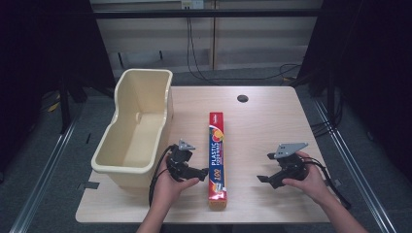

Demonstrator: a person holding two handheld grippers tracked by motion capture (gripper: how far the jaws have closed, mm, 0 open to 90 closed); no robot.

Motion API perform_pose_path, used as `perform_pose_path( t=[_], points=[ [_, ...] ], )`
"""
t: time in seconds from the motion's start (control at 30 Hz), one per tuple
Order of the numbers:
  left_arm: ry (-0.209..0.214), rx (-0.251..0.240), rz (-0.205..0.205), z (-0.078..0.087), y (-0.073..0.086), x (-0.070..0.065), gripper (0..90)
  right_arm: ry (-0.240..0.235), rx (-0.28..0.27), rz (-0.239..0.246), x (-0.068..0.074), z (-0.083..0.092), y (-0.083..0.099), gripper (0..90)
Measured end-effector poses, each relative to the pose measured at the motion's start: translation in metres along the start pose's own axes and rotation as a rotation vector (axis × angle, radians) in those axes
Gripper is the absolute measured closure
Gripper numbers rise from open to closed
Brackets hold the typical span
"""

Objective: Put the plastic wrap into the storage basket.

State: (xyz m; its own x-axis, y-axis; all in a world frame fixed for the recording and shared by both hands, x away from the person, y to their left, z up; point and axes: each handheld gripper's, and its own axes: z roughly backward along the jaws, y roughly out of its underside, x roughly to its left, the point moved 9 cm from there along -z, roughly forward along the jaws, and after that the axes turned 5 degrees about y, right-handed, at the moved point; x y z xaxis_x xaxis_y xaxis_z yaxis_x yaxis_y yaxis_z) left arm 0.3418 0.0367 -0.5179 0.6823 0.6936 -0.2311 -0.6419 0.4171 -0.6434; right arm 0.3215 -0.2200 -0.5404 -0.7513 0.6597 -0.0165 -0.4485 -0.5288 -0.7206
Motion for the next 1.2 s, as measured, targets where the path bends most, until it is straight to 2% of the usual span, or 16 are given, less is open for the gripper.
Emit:
perform_pose_path(
  t=[0.07, 0.13, 0.17, 0.33, 0.6, 0.63, 0.7, 0.77, 0.87, 0.9, 0.97, 1.03, 1.1, 1.2],
  points=[
    [0.002, 0.001, 0.004, -0.001, -0.002, 0.000, 5.6, 0.004, -0.006, 0.011, -0.001, 0.005, -0.001, 3.2],
    [0.024, 0.011, 0.011, -0.002, -0.003, -0.002, 5.6, 0.001, 0.003, -0.001, -0.001, 0.006, 0.001, 3.6],
    [0.019, 0.006, 0.023, -0.003, -0.005, -0.003, 5.6, -0.001, 0.008, -0.001, -0.001, 0.006, 0.001, 3.5],
    [0.020, 0.042, 0.016, -0.006, -0.014, -0.004, 5.6, -0.005, 0.003, 0.006, -0.002, 0.007, 0.000, 3.7],
    [0.012, 0.070, 0.069, -0.013, -0.033, -0.003, 5.6, 0.016, -0.012, -0.007, -0.007, 0.012, -0.002, 3.6],
    [0.012, 0.078, 0.060, -0.014, -0.035, -0.003, 5.6, 0.008, -0.010, -0.008, -0.006, 0.012, -0.002, 3.6],
    [0.011, 0.079, 0.077, -0.016, -0.041, -0.004, 5.7, 0.005, -0.024, -0.007, -0.006, 0.013, -0.003, 3.8],
    [0.010, 0.096, 0.074, -0.018, -0.045, -0.004, 5.7, 0.015, -0.019, -0.010, -0.007, 0.014, -0.004, 3.7],
    [0.010, 0.095, 0.089, -0.023, -0.054, -0.006, 5.7, 0.010, -0.022, -0.012, -0.007, 0.014, -0.004, 3.7],
    [0.005, 0.113, 0.088, -0.025, -0.056, -0.006, 5.7, 0.012, -0.028, -0.016, -0.007, 0.014, -0.005, 3.7],
    [0.011, 0.118, 0.093, -0.029, -0.060, -0.008, 5.6, 0.011, -0.029, -0.018, -0.007, 0.015, -0.005, 3.7],
    [0.003, 0.131, 0.082, -0.033, -0.062, -0.007, 5.4, 0.009, -0.035, -0.017, -0.007, 0.015, -0.005, 3.8],
    [0.012, 0.131, 0.109, -0.039, -0.064, -0.008, 5.0, 0.012, -0.037, -0.013, -0.007, 0.015, -0.006, 3.8],
    [0.012, 0.145, 0.106, -0.046, -0.065, -0.009, 4.9, 0.014, -0.039, -0.023, -0.007, 0.016, -0.006, 3.8]
  ],
)
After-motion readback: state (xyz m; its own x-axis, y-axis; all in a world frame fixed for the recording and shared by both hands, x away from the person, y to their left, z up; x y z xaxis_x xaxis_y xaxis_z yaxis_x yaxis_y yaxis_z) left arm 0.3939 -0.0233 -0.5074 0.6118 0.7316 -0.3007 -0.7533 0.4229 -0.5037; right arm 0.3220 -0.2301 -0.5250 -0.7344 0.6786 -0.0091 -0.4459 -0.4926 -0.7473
